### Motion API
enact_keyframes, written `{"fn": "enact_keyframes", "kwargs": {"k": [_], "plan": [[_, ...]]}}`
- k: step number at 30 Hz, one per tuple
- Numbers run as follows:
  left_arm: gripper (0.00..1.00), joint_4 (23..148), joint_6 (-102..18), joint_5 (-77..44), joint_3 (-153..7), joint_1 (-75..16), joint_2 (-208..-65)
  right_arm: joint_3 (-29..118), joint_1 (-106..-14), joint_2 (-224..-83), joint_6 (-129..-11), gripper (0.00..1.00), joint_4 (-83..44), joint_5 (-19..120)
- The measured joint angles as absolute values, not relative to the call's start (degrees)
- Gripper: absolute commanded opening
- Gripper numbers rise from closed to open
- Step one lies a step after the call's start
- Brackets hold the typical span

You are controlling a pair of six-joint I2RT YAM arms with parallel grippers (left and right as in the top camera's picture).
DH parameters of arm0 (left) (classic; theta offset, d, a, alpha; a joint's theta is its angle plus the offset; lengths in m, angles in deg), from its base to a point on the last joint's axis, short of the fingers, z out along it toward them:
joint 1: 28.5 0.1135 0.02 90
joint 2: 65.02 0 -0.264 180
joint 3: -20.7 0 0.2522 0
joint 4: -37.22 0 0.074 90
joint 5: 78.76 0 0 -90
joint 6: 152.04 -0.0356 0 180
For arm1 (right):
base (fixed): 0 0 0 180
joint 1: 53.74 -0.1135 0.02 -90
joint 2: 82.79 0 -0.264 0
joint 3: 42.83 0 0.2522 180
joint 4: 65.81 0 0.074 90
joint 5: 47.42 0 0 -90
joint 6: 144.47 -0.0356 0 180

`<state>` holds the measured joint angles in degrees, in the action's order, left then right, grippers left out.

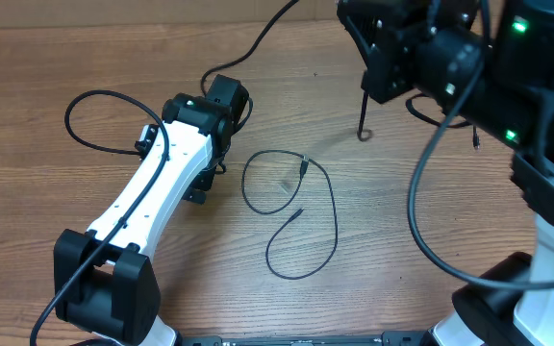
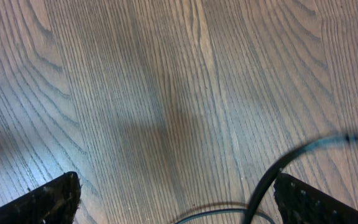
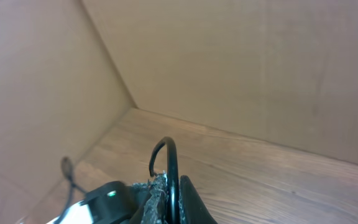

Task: Untangle cables
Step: 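Lift the right gripper up-right, pulling the cable free of the pile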

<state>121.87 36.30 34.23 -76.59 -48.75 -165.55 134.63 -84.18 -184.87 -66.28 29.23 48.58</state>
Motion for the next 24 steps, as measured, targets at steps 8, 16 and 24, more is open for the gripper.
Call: {"fn": "enact_keyframes", "kwargs": {"k": [8,16,24], "plan": [[1.0,121.87,36.3,34.23,-76.59,-48.75,-165.55,134.32,-84.14,-185.81,-66.26,0.04,28.57,46.09],[0.99,121.85,36.3,34.23,-76.59,-48.75,-165.55,134.32,-84.07,-185.81,-66.28,0.04,28.46,43.51],[0.99,121.85,36.3,34.25,-76.59,-48.75,-165.55,132.53,-83.76,-186.4,-65.08,0.04,26.36,39.53]]}}
